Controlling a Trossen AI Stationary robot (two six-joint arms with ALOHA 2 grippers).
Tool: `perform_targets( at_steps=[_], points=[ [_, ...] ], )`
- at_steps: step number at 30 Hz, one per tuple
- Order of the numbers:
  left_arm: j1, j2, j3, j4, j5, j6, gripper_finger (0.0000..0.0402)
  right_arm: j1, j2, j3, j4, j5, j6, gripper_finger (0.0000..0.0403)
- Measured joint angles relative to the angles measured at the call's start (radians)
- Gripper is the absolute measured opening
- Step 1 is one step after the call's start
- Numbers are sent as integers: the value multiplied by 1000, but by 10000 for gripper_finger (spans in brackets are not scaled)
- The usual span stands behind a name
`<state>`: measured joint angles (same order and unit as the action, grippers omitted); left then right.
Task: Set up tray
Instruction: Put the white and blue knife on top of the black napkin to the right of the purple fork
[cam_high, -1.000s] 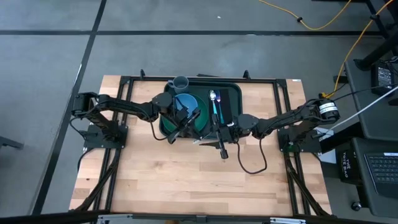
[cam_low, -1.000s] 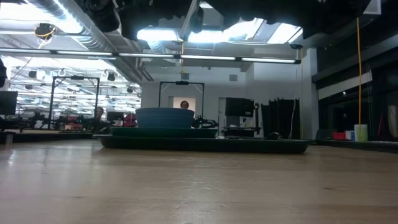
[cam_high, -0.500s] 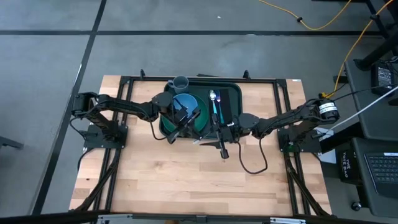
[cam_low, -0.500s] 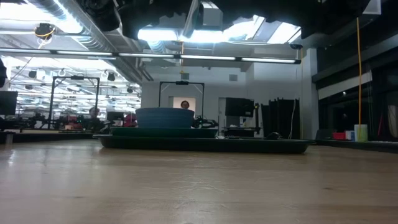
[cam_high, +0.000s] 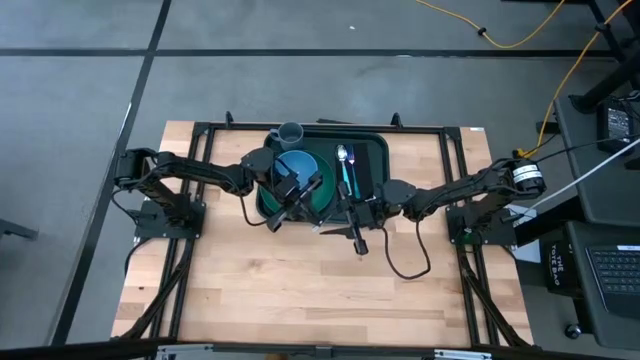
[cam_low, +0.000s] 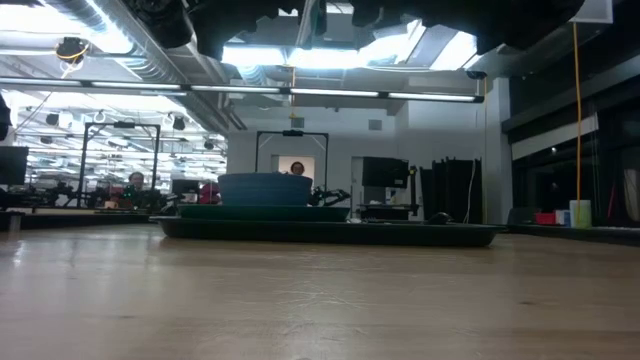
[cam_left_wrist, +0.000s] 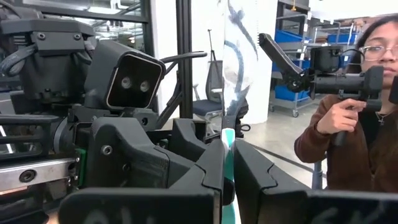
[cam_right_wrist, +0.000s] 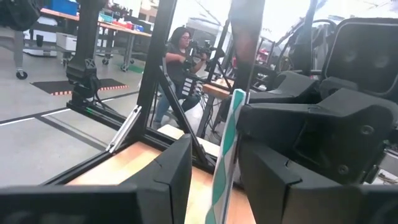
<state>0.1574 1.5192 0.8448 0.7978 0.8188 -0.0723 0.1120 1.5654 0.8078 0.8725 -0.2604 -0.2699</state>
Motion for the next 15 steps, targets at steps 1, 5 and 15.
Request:
perform_targets(
  at_steps=[1, 5, 15],
  points=[
    [0, 0, 0, 0, 1, 0, 5, 0, 0, 3, -7, 0, 0, 133],
    [-5, 1, -1, -7, 3, 11, 5, -6, 0, 7, -34, -8, 2, 133],
    [-30, 6, -3, -19, -24, 42, 5, -23, 0, 12, -94, -16, 56, 133]
  ],
)
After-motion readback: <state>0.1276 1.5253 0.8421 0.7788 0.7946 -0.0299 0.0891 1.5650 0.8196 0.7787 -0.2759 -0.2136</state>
